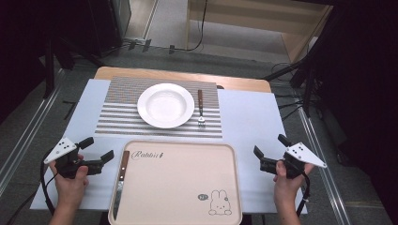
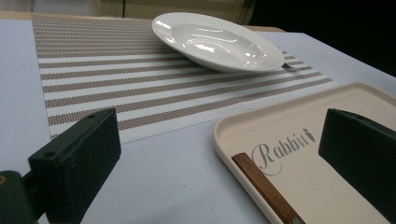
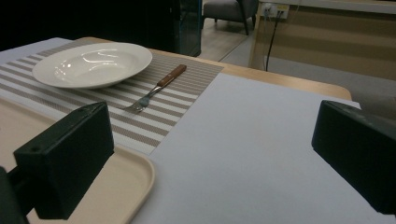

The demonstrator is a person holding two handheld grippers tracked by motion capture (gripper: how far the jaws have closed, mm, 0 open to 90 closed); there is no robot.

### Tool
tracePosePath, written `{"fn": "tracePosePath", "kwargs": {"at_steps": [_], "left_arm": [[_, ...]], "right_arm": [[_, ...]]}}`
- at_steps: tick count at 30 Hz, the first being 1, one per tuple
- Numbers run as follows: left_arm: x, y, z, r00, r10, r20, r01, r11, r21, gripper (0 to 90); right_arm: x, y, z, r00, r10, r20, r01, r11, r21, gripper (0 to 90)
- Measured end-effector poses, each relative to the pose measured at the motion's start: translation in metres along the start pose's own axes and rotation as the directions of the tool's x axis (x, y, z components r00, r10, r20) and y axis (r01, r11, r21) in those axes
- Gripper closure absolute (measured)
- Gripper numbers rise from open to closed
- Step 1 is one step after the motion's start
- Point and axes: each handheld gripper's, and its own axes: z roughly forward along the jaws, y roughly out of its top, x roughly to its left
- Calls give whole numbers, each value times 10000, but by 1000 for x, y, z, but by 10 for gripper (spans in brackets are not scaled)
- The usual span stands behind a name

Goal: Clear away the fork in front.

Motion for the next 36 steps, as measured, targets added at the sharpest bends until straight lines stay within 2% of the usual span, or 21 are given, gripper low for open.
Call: {"fn": "tracePosePath", "kwargs": {"at_steps": [12, 22, 28, 36], "left_arm": [[0, 0, 0, 9999, 60, 93, -60, 10000, -15, 0], [-1, 0, 1, 9998, 98, 173, -98, 9999, -32, 0], [-1, 0, 0, 9998, 98, 175, -98, 9999, -42, 0], [-1, 0, 1, 9997, 96, 221, -94, 9999, -54, 0]], "right_arm": [[8, 23, 35, 9984, -185, -538, 200, 9994, 288, 0], [10, 32, 60, 9977, -97, -674, 132, 9986, 514, 0], [10, 41, 83, 9971, -73, -754, 136, 9964, 835, 0], [12, 43, 109, 9971, -60, -753, 155, 9918, 1268, 0]]}}
